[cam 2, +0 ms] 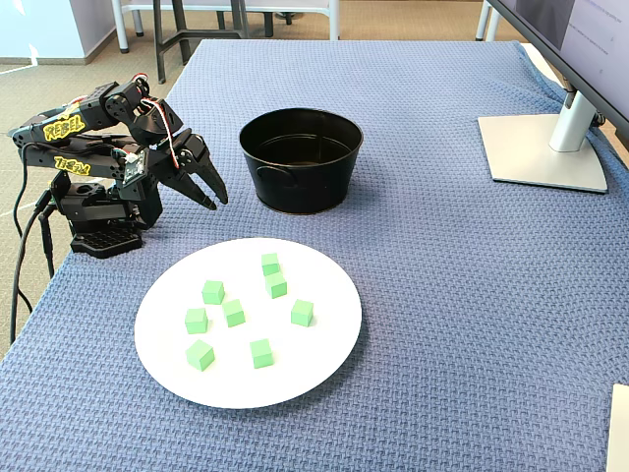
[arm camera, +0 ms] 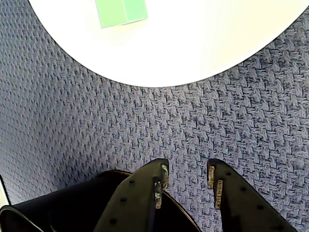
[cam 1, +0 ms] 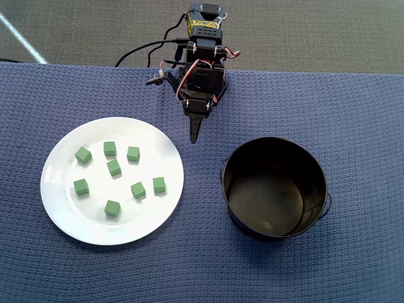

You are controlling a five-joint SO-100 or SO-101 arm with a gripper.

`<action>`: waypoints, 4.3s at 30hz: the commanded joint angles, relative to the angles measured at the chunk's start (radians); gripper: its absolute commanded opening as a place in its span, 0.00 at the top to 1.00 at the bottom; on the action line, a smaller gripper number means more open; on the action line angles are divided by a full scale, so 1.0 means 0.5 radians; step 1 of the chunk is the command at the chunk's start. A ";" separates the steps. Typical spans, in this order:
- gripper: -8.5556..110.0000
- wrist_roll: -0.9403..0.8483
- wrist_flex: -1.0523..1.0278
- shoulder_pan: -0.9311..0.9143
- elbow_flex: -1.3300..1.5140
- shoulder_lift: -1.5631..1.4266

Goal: Pick up the green cubes from the white plate and place them in the black recipient

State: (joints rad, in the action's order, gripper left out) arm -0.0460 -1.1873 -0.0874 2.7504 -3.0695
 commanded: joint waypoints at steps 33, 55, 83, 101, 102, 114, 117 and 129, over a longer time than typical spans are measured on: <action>0.84 -0.218 -0.040 -0.218 -1.430 1.782; 0.78 -1.080 0.114 -0.476 -2.175 3.169; 0.91 -1.519 0.218 -0.555 -2.227 3.421; 0.93 -1.111 -0.028 -0.380 -1.942 2.556; 0.93 -1.074 -0.086 -0.347 -1.930 2.454; 0.93 -0.436 -0.733 0.255 -2.267 1.519; 0.93 -0.295 -0.614 0.482 -2.304 1.617; 0.93 0.009 -0.279 1.031 -2.927 2.743</action>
State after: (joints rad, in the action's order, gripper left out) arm -0.0675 -1.3484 0.3728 1.4343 -1.7810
